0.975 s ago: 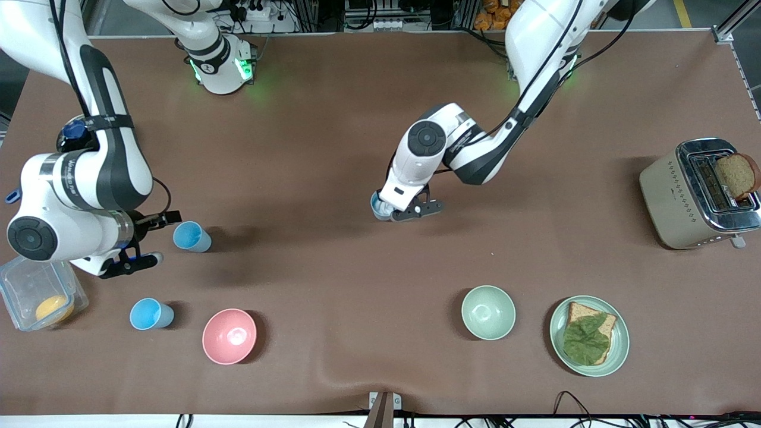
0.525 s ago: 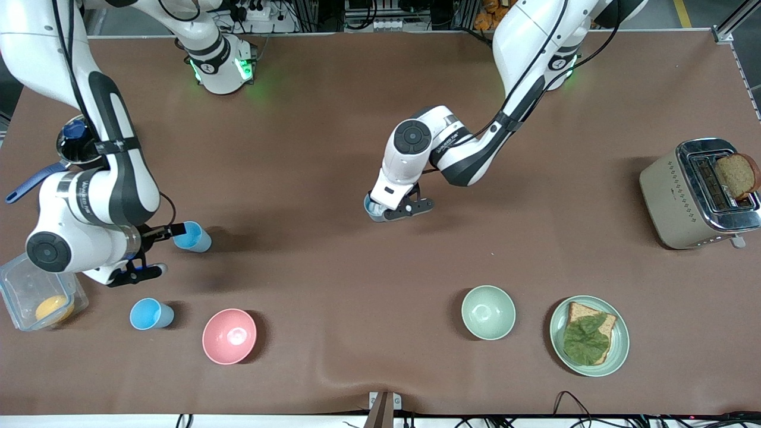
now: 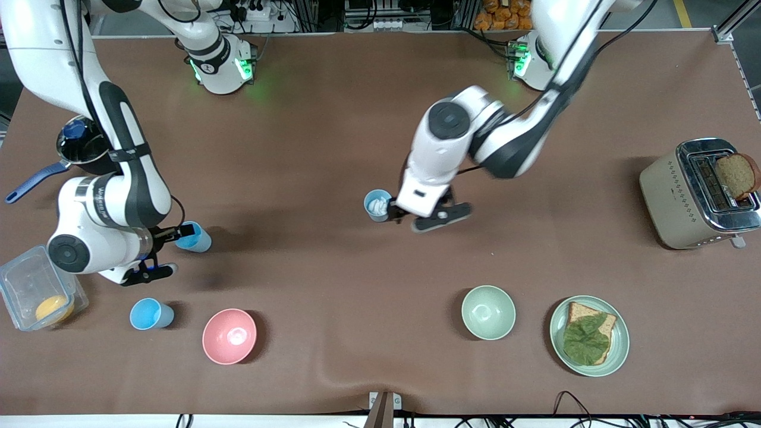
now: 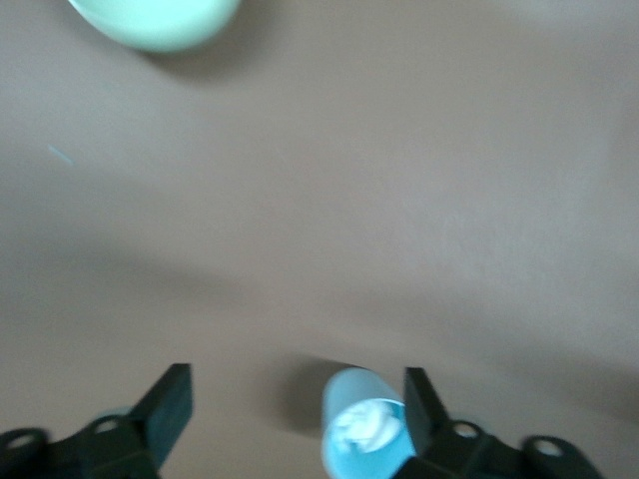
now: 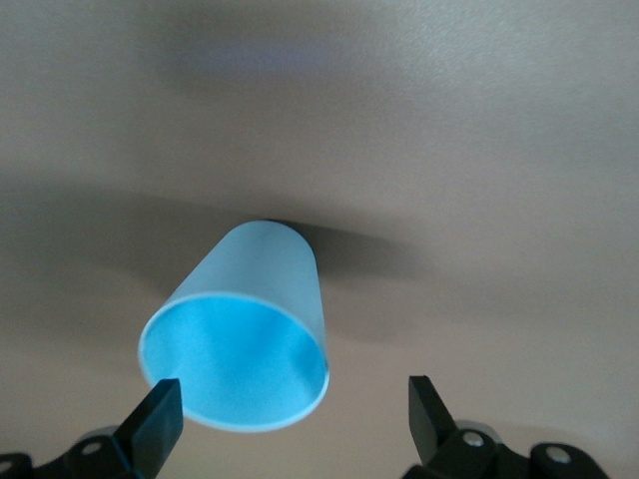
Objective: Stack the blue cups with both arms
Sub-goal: 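Grasp the blue cup with the right gripper while the left gripper withdraws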
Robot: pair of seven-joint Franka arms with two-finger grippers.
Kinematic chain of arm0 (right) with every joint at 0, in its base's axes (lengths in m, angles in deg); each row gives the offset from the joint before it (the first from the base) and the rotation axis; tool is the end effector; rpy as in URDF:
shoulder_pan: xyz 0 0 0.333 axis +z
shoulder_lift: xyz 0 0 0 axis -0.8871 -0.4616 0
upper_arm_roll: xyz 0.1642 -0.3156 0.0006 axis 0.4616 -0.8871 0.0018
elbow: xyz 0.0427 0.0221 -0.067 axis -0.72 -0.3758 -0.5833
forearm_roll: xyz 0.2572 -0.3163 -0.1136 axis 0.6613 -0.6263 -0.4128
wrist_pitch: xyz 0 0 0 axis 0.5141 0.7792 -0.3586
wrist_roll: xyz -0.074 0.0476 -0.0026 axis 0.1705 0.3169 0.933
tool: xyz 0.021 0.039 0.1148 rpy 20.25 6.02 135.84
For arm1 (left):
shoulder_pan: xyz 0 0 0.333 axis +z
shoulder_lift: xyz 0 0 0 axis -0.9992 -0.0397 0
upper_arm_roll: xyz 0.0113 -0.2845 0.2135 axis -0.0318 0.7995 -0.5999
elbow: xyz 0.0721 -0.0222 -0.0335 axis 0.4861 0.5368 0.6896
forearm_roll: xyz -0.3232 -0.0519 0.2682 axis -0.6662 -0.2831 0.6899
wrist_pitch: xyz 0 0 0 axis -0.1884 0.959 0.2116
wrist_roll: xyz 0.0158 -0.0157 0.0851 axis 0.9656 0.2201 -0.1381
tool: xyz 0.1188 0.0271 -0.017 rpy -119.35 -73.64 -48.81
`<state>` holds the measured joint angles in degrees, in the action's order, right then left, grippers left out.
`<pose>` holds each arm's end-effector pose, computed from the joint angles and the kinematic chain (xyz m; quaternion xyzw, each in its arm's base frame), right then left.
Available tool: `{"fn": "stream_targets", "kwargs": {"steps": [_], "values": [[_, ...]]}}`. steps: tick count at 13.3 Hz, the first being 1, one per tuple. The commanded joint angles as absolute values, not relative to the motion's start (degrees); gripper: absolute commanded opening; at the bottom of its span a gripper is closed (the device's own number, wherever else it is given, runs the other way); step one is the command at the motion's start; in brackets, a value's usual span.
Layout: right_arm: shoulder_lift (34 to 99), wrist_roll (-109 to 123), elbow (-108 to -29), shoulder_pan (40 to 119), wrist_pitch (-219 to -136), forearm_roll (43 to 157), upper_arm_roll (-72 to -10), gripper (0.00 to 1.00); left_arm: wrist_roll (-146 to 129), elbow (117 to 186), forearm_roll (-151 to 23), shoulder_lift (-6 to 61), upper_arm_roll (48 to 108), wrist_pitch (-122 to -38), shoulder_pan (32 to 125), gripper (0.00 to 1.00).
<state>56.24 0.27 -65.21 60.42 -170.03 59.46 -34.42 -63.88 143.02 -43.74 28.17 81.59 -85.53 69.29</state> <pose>0.6754 -0.0166 0.2362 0.9763 0.1089 -0.1868 0.0001 0.5882 -0.4375 0.4172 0.9847 0.1592 0.0523 0.0482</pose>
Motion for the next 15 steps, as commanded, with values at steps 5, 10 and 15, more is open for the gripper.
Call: {"fn": "stream_targets", "kwargs": {"steps": [5, 10, 15], "values": [[56.41, 1.61, -68.99, 58.65, -174.94, 58.61, -33.75, 0.01, -33.27, 142.90, -43.53, 41.96, 82.12, -70.19, 86.29, 1.00], [56.93, 2.32, -69.52, 58.29, -175.38, 58.97, -33.75, 0.00, -19.53, 142.98, -50.11, 47.86, 82.04, -63.69, 97.29, 1.00], [63.33, 11.06, -68.12, 60.91, -168.99, 62.91, -32.18, 0.00, -15.12, 142.99, -51.44, 51.11, 79.94, -59.91, 99.07, 1.00]]}}
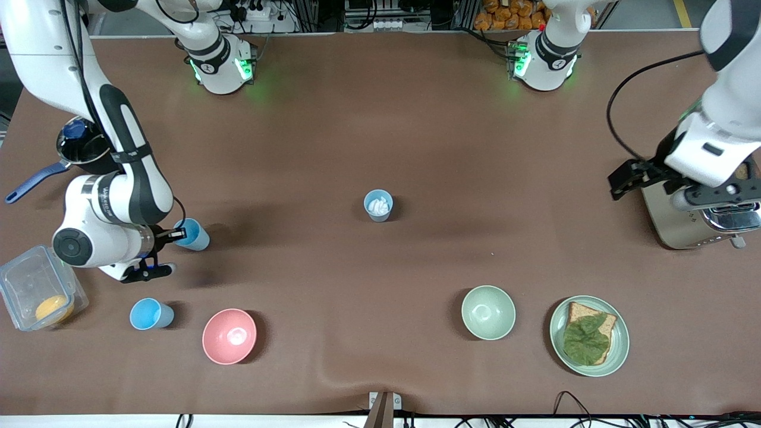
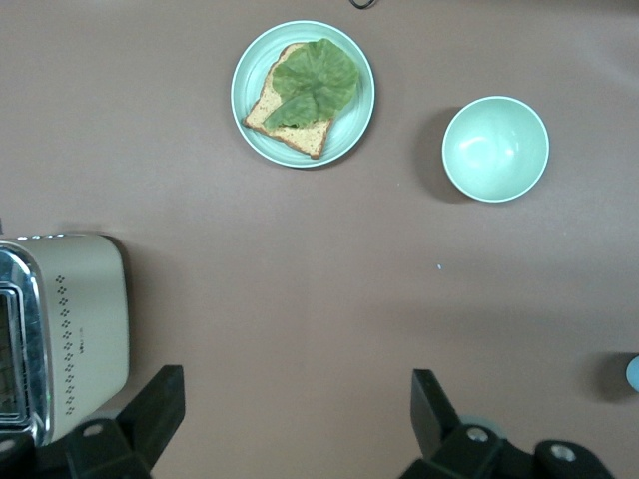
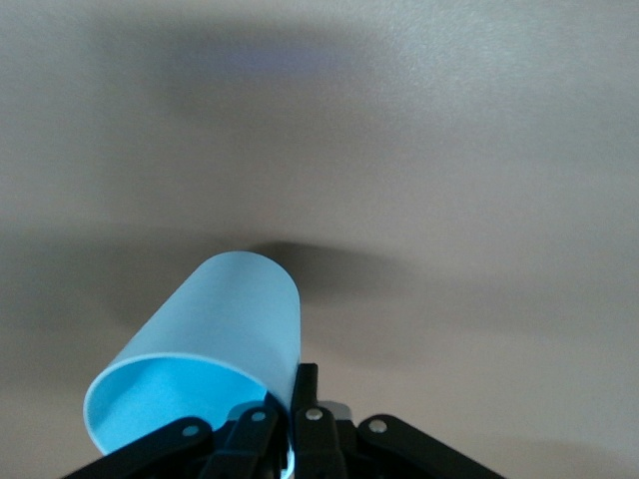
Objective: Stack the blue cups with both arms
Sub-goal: 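Grasp the blue cup with the right gripper while the left gripper withdraws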
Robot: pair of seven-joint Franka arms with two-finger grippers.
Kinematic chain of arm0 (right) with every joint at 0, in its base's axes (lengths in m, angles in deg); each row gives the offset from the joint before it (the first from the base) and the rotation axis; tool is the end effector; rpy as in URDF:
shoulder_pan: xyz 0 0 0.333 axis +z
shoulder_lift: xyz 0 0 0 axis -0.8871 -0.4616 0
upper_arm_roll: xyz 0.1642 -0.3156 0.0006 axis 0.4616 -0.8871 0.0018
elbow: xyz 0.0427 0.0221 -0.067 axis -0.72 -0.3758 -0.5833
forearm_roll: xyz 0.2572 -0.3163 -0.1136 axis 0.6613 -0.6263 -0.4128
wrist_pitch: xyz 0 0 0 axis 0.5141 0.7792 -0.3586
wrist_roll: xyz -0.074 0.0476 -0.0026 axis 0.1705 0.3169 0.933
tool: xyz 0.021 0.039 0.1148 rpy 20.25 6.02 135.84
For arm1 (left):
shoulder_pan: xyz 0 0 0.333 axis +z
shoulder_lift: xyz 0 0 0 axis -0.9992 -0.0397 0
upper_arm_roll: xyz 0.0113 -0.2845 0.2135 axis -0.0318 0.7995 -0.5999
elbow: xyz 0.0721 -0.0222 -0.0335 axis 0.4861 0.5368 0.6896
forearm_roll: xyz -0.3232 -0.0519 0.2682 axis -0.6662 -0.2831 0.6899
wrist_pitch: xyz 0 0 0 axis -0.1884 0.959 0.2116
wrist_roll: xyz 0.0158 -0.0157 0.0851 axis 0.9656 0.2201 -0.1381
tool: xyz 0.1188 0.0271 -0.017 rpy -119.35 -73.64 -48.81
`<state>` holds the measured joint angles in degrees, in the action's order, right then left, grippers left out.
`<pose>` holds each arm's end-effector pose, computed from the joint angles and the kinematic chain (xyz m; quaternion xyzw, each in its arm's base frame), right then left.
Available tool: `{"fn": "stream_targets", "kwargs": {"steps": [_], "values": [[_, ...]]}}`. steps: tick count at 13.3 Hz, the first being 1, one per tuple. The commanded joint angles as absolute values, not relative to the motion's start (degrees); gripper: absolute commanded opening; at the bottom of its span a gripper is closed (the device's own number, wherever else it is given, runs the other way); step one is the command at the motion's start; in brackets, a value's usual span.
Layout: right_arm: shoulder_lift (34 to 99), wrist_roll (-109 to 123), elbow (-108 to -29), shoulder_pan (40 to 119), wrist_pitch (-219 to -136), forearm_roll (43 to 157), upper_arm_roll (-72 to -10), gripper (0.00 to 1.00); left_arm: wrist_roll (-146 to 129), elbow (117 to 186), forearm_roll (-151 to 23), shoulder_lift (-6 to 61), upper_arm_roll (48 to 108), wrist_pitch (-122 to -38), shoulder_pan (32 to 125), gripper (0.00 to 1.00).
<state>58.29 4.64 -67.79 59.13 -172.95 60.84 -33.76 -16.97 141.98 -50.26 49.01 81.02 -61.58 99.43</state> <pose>0.6703 -0.0219 0.2438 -0.9844 -0.0608 0.1651 0.0057 0.6169 -0.0884 0.6193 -0.9980 -0.0412 -0.0432 0.0218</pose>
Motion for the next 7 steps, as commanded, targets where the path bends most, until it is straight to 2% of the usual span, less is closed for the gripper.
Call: {"fn": "stream_targets", "kwargs": {"steps": [1, 3, 5, 7], "values": [[65.61, 17.63, -67.16, 64.15, -167.14, 62.83, -31.65, 0.00, -15.29, 142.98, -50.92, 51.46, 77.40, -59.64, 95.93, 1.00], [66.60, 29.77, -63.04, 72.66, -161.78, 62.31, -31.64, 0.00, -14.94, 142.81, -50.91, 51.73, 70.64, -58.41, 90.90, 1.00], [66.52, 35.43, -61.80, 77.78, -161.05, 63.88, -31.38, 0.00, -12.75, 142.54, -51.61, 51.91, 69.91, -57.88, 90.97, 1.00], [66.69, 37.47, -60.74, 81.65, -160.96, 71.14, -31.47, 0.00, -12.65, 142.54, -51.61, 52.43, 68.60, -57.35, 89.67, 1.00]]}}
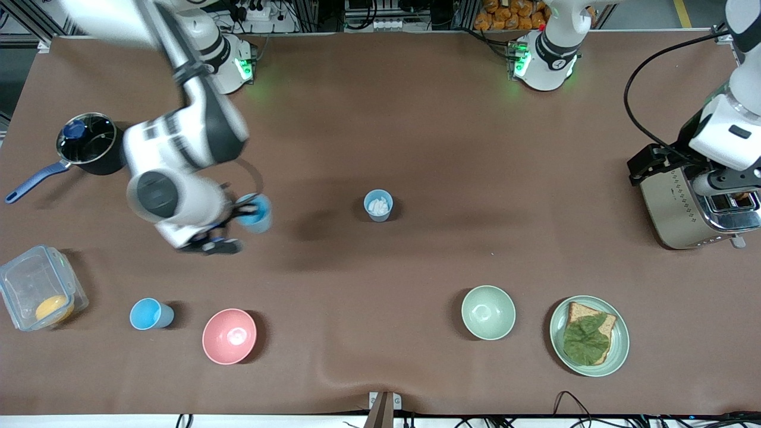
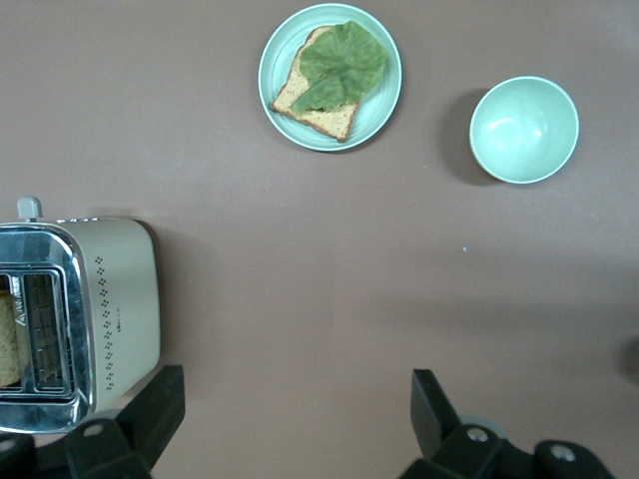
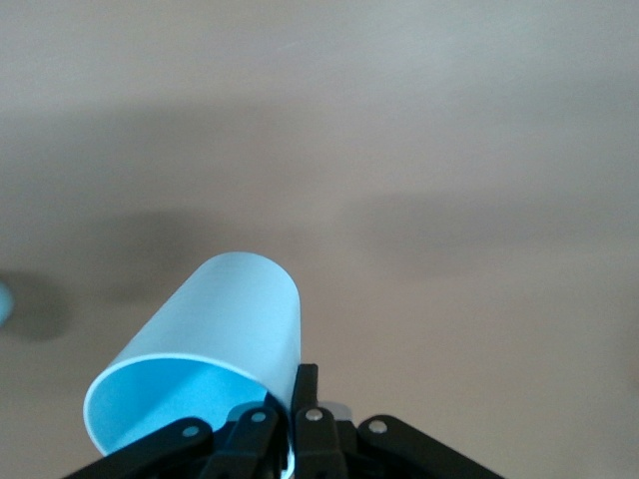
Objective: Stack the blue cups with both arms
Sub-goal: 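Carry the held cup over the mid-table cup and lower it inside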
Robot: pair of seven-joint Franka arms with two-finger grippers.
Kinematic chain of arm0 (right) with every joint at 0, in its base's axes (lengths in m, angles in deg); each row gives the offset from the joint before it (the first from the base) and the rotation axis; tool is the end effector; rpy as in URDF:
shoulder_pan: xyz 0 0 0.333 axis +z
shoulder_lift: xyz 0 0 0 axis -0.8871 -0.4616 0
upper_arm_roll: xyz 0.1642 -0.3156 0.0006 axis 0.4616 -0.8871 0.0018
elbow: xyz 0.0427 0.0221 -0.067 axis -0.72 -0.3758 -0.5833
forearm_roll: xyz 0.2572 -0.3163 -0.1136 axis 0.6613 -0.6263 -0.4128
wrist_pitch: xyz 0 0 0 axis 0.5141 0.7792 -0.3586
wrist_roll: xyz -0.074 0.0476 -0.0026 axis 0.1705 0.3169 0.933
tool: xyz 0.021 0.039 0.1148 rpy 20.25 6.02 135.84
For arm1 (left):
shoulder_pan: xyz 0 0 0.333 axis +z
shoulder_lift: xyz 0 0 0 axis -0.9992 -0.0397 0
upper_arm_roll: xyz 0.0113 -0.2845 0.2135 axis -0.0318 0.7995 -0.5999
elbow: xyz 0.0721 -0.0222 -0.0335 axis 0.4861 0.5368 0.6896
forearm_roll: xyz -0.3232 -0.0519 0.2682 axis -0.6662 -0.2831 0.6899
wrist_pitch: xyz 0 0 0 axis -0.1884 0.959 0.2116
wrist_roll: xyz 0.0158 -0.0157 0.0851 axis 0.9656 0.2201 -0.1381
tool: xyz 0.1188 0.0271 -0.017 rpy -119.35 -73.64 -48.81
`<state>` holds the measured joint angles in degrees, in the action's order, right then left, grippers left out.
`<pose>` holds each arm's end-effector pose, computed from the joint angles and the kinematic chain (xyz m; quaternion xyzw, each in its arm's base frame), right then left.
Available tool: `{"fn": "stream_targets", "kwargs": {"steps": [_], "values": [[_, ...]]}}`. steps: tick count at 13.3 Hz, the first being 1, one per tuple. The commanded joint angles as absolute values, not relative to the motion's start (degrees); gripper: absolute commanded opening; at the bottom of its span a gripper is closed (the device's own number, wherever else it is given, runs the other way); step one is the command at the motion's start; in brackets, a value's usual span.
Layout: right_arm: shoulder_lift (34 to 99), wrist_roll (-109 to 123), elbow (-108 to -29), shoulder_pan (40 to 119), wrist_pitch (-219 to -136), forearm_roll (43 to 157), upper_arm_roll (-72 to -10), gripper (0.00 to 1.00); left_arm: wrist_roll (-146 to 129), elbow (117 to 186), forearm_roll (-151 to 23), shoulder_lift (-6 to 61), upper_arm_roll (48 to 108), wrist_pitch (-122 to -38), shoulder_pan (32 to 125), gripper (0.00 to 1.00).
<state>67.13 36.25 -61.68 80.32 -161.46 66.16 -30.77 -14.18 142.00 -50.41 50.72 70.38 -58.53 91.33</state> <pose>0.6240 0.2609 0.3866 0.9897 -0.0210 -0.1408 0.0139 0.6059 -0.0647 0.6301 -0.9982 -0.0401 -0.0297 0.0341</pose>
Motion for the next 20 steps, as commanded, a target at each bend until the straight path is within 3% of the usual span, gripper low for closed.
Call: {"fn": "stream_targets", "kwargs": {"steps": [1, 8, 20], "values": [[66.78, 38.87, -60.65, 83.85, -161.66, 73.18, -31.47, 0.00, -12.65, 142.72, -51.61, 52.78, 67.63, -57.18, 88.70, 1.00], [62.04, 51.18, -58.54, 94.23, -174.84, 78.39, -31.64, 0.00, -12.48, 142.98, -53.11, 52.17, 67.97, -56.65, 88.87, 1.00], [54.48, 60.58, -53.18, 98.36, -175.64, 82.61, -31.64, 0.00, -12.12, 143.42, -53.28, 51.91, 67.97, -56.65, 89.22, 1.00]]}}
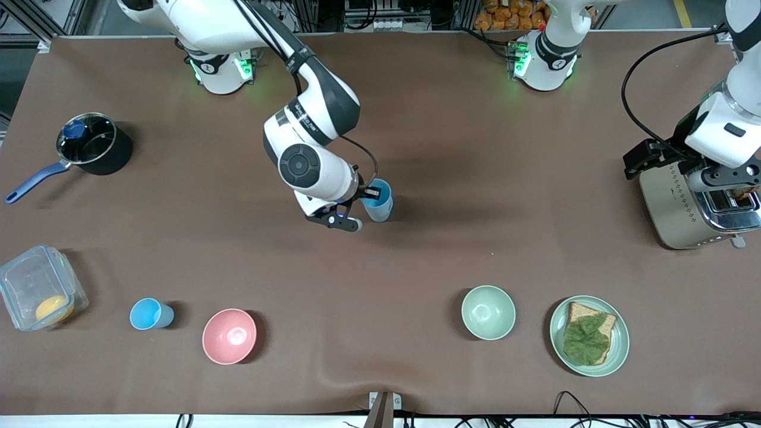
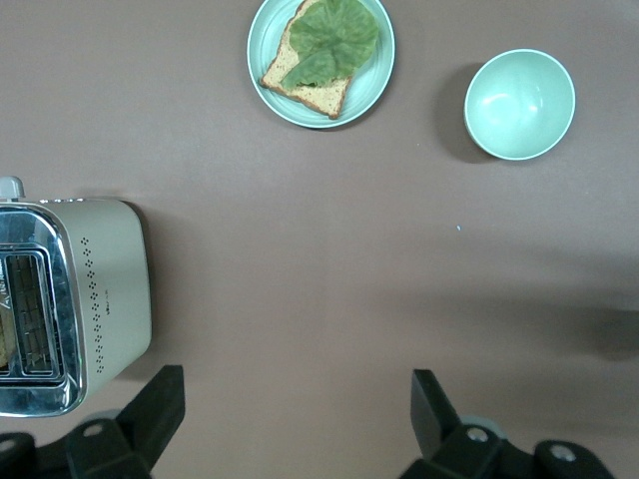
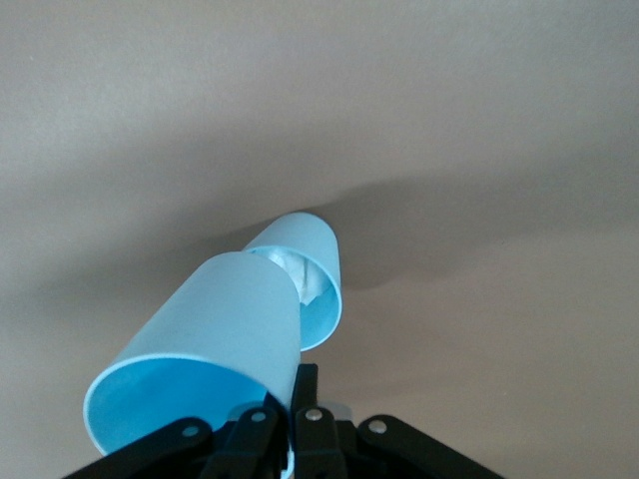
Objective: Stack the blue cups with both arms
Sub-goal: 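Carry the held cup over the mid-table cup and lower it inside, then hold the stacked cups, then open the right gripper to release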
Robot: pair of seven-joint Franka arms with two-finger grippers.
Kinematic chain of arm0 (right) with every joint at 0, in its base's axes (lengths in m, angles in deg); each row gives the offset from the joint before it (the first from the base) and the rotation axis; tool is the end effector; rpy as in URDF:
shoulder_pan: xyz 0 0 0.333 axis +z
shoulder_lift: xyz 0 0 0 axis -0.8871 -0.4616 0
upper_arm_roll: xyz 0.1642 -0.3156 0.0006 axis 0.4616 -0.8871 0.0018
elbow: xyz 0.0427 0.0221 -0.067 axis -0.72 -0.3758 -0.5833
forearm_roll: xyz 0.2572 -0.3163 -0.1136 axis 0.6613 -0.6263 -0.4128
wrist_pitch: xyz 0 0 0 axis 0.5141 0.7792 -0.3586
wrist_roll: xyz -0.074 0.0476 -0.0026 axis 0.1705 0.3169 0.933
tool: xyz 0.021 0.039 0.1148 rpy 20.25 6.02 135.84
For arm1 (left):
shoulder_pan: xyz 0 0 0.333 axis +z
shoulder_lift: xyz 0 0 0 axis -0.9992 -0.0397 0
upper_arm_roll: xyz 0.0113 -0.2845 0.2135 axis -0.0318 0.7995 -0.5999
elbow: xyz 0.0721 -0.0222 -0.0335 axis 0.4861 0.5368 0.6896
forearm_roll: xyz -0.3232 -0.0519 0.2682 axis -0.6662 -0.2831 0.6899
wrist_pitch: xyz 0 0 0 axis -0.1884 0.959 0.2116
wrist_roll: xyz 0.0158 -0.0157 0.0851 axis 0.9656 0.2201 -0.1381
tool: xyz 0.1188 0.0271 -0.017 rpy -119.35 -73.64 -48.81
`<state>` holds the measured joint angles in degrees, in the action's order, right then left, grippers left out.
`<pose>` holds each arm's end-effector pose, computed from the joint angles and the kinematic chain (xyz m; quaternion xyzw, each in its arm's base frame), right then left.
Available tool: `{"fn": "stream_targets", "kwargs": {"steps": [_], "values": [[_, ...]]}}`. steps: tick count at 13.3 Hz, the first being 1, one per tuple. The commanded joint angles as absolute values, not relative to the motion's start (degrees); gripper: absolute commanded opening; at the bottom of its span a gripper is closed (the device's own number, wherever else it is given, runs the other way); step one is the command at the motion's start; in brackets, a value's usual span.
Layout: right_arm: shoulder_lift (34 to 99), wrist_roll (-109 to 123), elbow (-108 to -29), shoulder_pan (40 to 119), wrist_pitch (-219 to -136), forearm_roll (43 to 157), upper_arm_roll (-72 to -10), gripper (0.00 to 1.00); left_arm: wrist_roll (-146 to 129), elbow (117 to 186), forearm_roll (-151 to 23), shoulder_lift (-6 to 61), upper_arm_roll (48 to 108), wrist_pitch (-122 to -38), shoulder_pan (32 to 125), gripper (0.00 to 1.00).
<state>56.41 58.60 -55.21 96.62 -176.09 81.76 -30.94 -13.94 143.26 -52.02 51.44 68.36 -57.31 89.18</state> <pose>0.5719 0.4794 0.3278 -0.9742 0.1437 0.1467 0.0937 0.5979 -0.0692 0.6241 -0.9989 -0.0379 -0.0122 0.0246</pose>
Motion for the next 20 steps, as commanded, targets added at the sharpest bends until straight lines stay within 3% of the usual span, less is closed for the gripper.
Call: {"fn": "stream_targets", "kwargs": {"steps": [1, 20], "values": [[54.04, 60.94, -53.18, 98.81, -175.64, 82.61, -31.64, 0.00, -12.12, 143.42, -53.37, 51.91, 67.89, -56.65, 89.31, 1.00], [53.77, 63.23, -53.61, 97.93, -174.85, 82.08, -31.91, 0.00, -12.92, 143.60, -54.34, 51.03, 68.76, -56.65, 88.87, 1.00]]}}
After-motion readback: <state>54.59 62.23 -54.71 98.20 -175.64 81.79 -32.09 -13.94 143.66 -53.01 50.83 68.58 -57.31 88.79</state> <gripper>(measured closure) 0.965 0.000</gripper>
